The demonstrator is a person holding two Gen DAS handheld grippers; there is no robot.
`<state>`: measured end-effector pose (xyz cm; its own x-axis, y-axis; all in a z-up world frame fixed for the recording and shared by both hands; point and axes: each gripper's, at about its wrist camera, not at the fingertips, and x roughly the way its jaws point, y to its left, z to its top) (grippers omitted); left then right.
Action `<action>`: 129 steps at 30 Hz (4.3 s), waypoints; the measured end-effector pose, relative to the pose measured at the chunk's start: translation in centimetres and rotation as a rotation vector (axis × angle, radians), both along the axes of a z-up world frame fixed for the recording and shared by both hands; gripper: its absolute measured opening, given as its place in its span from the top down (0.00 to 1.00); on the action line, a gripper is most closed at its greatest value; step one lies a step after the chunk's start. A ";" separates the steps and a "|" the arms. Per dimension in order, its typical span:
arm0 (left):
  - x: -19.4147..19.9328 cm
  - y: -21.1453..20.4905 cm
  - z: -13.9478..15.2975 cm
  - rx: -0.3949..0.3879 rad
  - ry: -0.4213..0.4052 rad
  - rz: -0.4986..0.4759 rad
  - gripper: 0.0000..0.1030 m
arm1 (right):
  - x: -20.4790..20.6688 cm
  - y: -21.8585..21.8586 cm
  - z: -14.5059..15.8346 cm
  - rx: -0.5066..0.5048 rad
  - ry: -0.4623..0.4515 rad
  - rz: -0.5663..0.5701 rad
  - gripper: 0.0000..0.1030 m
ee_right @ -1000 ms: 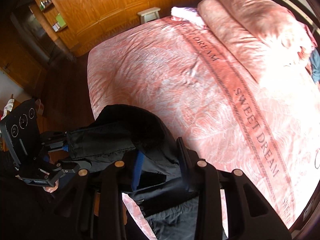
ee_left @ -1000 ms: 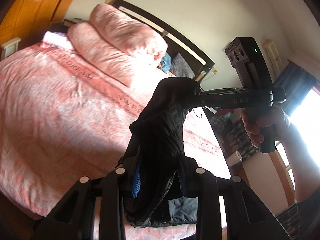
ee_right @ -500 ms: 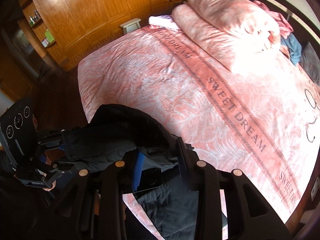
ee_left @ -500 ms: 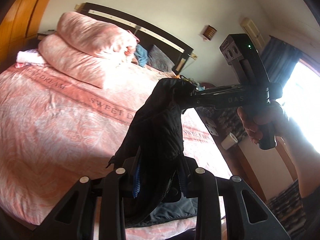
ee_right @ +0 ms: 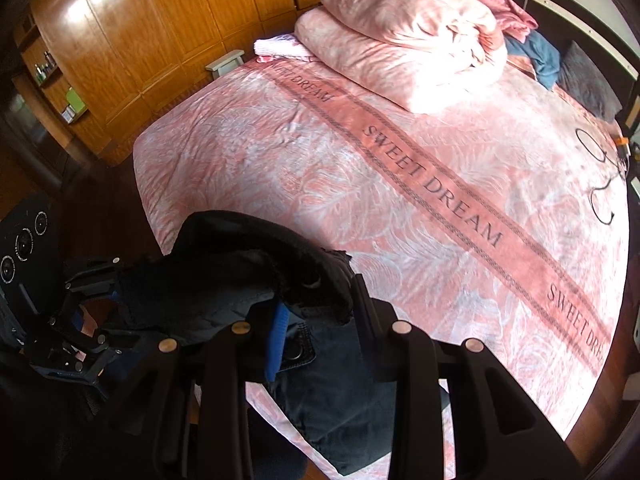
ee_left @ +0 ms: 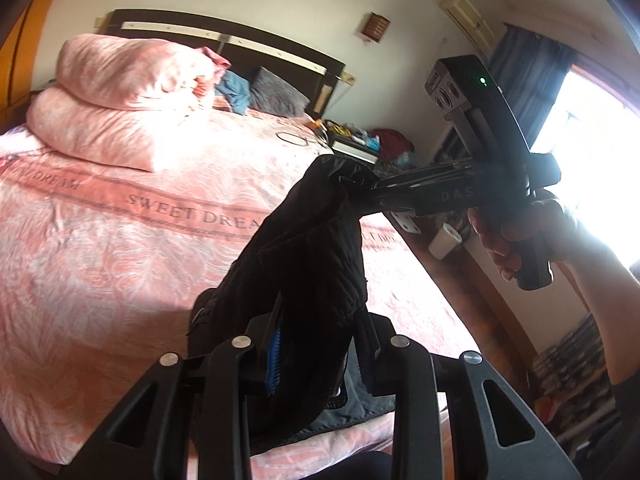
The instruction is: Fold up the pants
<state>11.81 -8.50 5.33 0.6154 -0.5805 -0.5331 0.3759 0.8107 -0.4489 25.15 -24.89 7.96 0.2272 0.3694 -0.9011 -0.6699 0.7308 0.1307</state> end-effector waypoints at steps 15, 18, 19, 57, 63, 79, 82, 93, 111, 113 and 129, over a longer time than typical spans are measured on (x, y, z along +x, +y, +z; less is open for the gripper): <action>0.4 -12.1 -4.7 0.183 0.025 -0.164 0.71 | -0.5 -9.4 -6.8 0.015 0.039 -0.089 0.73; 0.4 -14.0 -6.0 0.211 0.043 -0.189 0.72 | -0.6 -10.9 -8.3 0.012 0.052 -0.097 0.74; 0.4 -14.6 -6.5 0.221 0.048 -0.197 0.72 | -0.7 -11.3 -8.8 0.014 0.055 -0.100 0.74; -0.5 -26.1 -15.9 0.576 0.094 -0.341 0.72 | -2.2 -21.5 -21.2 0.123 0.126 -0.240 0.76; -0.9 -26.4 -16.3 0.607 0.063 -0.365 0.71 | -3.5 -22.9 -21.0 0.166 0.132 -0.347 0.73; -0.3 -13.3 -11.0 0.085 0.118 -0.394 0.33 | -5.9 -26.9 -24.4 0.683 0.278 -0.696 0.30; 1.7 -9.3 -12.7 0.014 0.174 -0.304 0.33 | -4.8 -25.1 -25.7 0.686 0.296 -0.670 0.47; 3.7 -5.1 -17.0 -0.009 0.281 -0.204 0.33 | -8.6 -27.5 -27.7 0.761 0.282 -0.811 0.63; 2.7 -6.5 -16.7 0.135 0.217 -0.233 0.31 | -14.1 -23.7 -27.4 0.764 0.283 -0.855 0.67; 2.7 -6.6 -16.6 0.145 0.218 -0.236 0.31 | -14.3 -23.7 -26.8 0.751 0.268 -0.849 0.68; 3.0 -6.7 -16.0 0.217 0.182 -0.239 0.31 | -16.6 -26.2 -29.0 0.743 0.265 -0.921 0.70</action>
<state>14.80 -15.25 -10.71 0.3597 -0.5581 -0.7478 0.4960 0.7932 -0.3533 8.52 -51.08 -21.02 0.5173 0.6137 -0.5965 0.1723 0.6080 0.7750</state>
